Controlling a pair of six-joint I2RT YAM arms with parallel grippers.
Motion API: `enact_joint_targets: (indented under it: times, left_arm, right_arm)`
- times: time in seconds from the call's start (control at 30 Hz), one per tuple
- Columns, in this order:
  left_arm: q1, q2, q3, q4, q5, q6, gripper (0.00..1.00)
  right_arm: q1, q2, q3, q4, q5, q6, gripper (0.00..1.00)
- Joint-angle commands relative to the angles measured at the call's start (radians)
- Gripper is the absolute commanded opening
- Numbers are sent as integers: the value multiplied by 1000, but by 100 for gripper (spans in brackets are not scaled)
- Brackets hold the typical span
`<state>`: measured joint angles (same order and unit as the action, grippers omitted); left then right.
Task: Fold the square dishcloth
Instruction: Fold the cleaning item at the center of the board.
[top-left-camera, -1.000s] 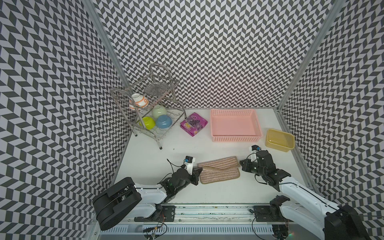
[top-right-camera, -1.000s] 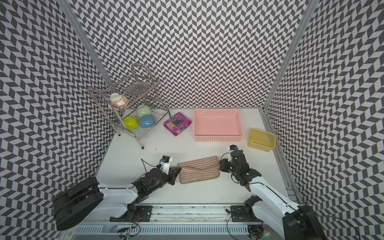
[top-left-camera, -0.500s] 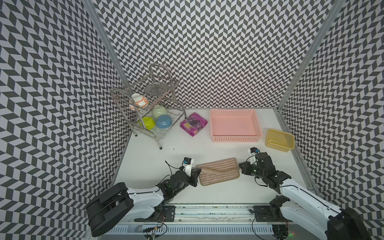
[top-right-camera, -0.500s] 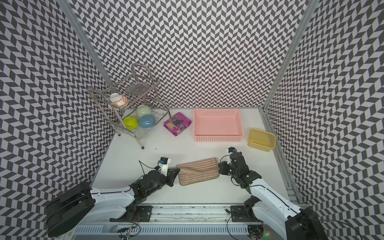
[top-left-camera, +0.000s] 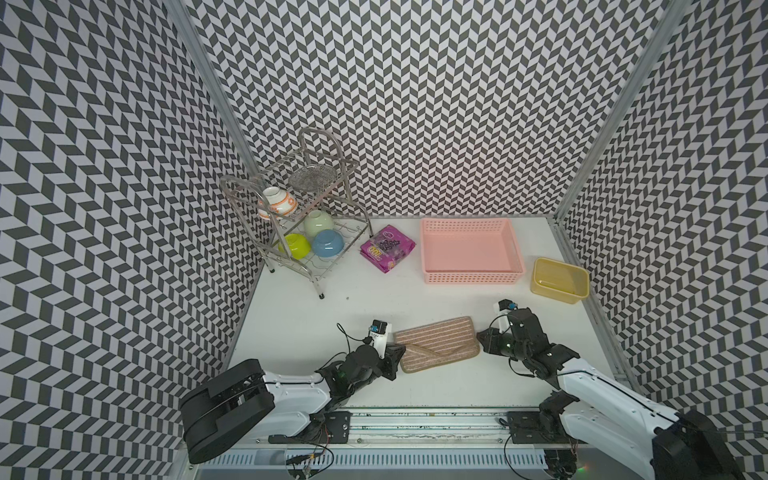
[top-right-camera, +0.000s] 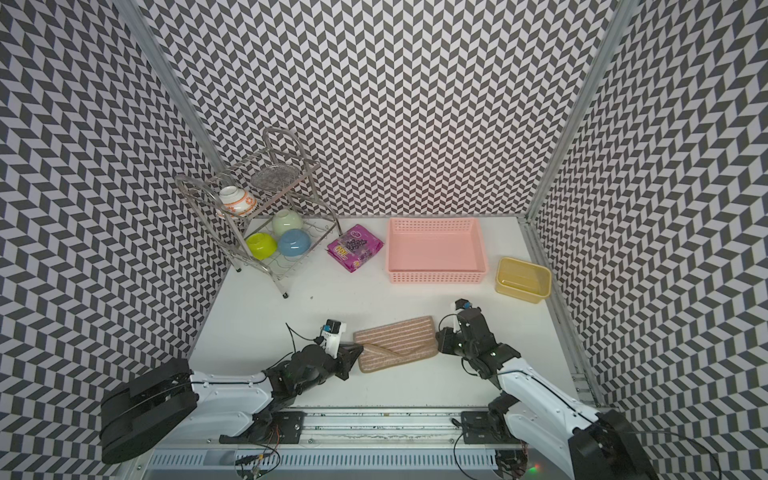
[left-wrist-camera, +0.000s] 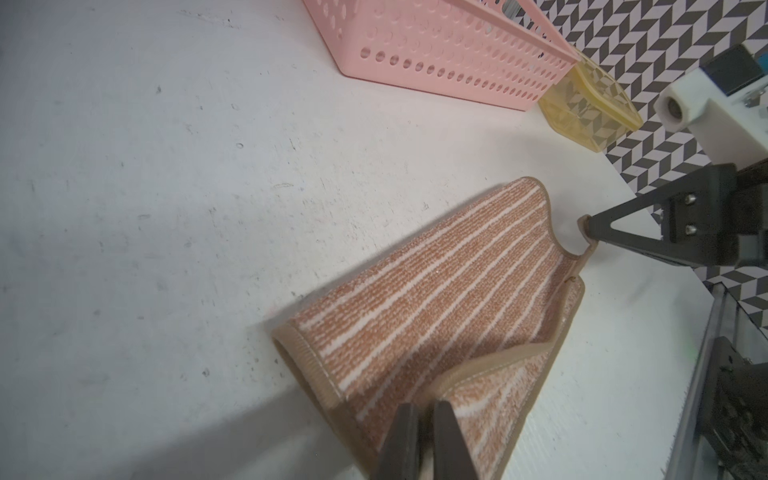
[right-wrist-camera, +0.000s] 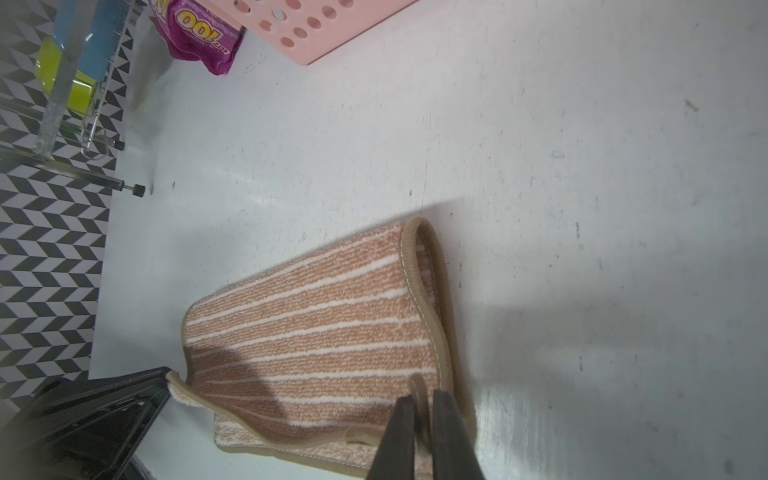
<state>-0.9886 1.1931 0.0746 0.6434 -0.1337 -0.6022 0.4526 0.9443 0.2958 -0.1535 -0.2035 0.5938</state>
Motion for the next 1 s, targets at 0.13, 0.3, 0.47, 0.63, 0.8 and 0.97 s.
enact_joint_targets:
  times: [0.13,0.3,0.47,0.63,0.8,0.97]
  left_arm:
    - [-10,-139,3,-177,29,-19,45]
    - [-10,-316,11,-325,15,-52,56]
    - [-6,-386,80,-509,-13,-160,59]
    - [10,-273,208,-691,60,-270,52]
    - [28,-112,330,-788,116,-276,48]
    - [63,-1,402,-863,156,-305,46]
  right_arm:
    - [7,-2,-8,18,35,5,21]
    - [9,-4,-6,5,51,10,26]
    - [8,-2,2,1,53,14,32]
    - [9,4,22,-25,71,13,40]
    - [8,8,41,-26,75,8,44]
    - [10,7,58,-27,65,1,50]
